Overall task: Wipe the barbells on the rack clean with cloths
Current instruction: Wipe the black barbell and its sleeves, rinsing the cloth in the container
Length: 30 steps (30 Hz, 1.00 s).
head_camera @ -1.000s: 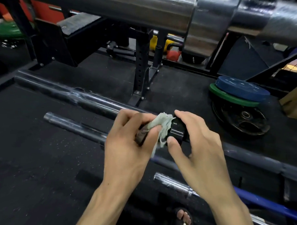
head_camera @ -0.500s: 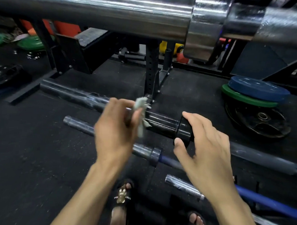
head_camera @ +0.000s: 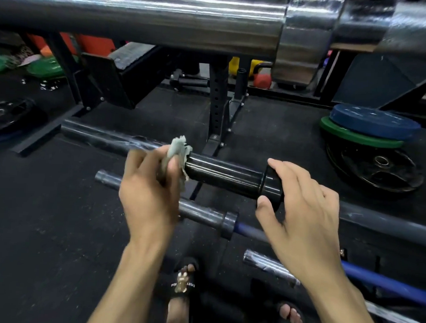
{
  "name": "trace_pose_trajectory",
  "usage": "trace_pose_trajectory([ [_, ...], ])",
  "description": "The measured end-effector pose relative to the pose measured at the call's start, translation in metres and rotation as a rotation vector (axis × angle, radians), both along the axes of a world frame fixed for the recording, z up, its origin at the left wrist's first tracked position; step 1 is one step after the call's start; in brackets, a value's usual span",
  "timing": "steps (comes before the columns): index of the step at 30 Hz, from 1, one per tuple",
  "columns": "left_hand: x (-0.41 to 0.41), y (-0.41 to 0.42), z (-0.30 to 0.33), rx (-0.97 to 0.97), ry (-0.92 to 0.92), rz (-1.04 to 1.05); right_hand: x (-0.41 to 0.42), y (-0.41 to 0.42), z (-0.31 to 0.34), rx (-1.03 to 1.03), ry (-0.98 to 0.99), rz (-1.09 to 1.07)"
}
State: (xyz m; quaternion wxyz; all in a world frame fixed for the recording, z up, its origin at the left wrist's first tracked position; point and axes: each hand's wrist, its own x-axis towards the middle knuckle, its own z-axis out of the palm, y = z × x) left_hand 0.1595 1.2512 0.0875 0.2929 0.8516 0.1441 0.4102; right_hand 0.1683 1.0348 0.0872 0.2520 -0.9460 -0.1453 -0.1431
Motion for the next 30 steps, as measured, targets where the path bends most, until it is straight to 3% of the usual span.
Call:
trace_pose_trajectory([
  [2, -0.004, -0.022, -0.003, -0.06, 0.009, -0.059, 0.002, 0.003, -0.001, -0.001, -0.014, -0.01],
  [6, -0.023, -0.081, -0.004, -0.047, 0.116, -0.411, 0.003, 0.007, -0.003, 0.029, -0.045, -0.035],
  [9, -0.019, -0.039, -0.007, 0.02, 0.111, -0.358, 0.003, 0.006, -0.005, 0.028, -0.07, -0.037],
  [14, -0.015, 0.002, -0.008, -0.186, 0.056, -0.092, 0.005, 0.01, -0.006, 0.048, -0.093, -0.06],
  [19, -0.024, -0.049, -0.013, -0.059, 0.068, -0.401, 0.004, 0.016, -0.008, 0.079, -0.11, -0.105],
  [21, -0.021, -0.034, -0.013, -0.103, 0.078, -0.401, 0.005, 0.016, -0.008, 0.076, -0.114, -0.1],
  [25, -0.006, 0.031, -0.015, -0.351, 0.001, 0.004, 0.004, 0.015, -0.008, 0.08, -0.115, -0.102],
  [27, -0.003, 0.029, -0.016, -0.368, -0.011, 0.118, 0.004, 0.017, -0.008, 0.08, -0.124, -0.108],
  [30, -0.011, -0.03, -0.014, -0.238, 0.008, -0.21, 0.005, 0.018, -0.01, 0.079, -0.135, -0.113],
])
